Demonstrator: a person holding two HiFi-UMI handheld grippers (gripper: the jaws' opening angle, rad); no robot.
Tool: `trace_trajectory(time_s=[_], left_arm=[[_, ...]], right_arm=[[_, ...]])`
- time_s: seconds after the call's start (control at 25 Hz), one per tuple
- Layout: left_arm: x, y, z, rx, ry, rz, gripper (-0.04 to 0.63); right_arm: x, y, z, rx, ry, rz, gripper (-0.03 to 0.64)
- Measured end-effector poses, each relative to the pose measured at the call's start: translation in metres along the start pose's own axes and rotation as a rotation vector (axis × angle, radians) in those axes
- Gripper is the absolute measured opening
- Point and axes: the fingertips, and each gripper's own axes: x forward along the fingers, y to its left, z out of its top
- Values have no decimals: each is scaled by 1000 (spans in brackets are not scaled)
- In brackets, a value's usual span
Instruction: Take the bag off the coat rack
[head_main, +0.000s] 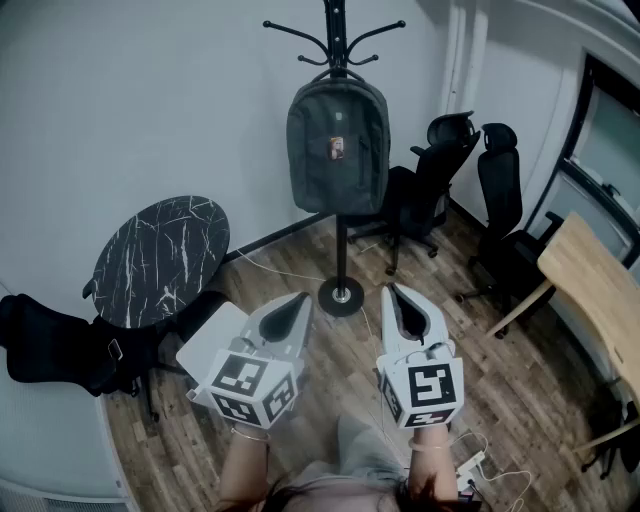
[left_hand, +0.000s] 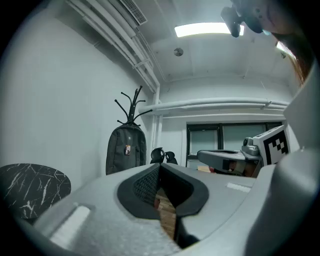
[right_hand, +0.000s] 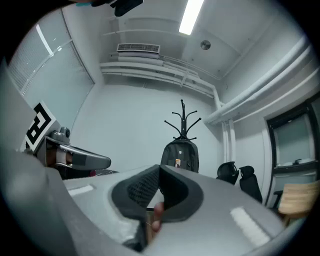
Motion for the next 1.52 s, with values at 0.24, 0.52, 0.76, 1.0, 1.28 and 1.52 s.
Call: trace_trajectory(time_s=[0.24,0.52,0.76,1.0,1.28,1.52], left_arm=[[2,11,0,-1,-3,16,9],[27,17,-5,-13,-4,18,9],[64,26,-3,-29,-14,34,9],[98,45,3,-66,-29,84,9],[133,54,10,-61,-28,102,9],[154,55,7,-54,-17,120,9]], right_arm=[[8,5,-6,2,18,15,2],[28,-6,-18,2,48,29,2],[56,-33,-27,-12,41,34,3],[85,-53,-28,38,-3,80,2],[110,-85,-30,45,-16,87,2],[129,-102,-35,35,-14,96,2]])
